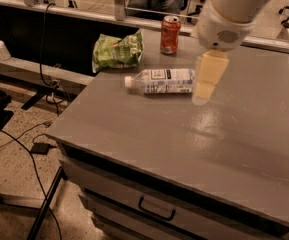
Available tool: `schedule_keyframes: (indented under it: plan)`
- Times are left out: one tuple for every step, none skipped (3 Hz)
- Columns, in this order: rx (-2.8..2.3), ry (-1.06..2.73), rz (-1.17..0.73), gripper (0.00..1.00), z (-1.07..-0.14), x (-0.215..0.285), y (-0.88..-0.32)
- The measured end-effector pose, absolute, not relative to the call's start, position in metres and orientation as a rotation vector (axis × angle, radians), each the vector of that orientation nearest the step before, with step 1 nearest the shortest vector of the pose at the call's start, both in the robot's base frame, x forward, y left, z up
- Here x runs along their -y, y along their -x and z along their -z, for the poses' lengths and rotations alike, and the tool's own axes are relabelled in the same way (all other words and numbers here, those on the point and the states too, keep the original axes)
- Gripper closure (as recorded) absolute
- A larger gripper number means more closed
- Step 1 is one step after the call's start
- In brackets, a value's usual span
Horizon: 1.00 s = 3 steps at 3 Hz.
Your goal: Place blue plastic bottle upright
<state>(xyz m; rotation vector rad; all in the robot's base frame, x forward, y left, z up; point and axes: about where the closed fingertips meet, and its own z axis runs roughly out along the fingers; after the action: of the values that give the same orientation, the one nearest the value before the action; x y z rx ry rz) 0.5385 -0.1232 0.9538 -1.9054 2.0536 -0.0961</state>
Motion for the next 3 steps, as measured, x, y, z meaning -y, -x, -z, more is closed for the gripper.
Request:
schedule_keyframes:
  plan:
    - [-2.027, 1.963, 0.067, 0.00, -0.932, 0.089, -0.566]
    - [-2.029, 2.013, 0.065, 0.00, -0.911, 0.066, -0.584]
    - [-2.045, 2.065, 0.050, 0.00, -0.888, 0.050, -0.597]
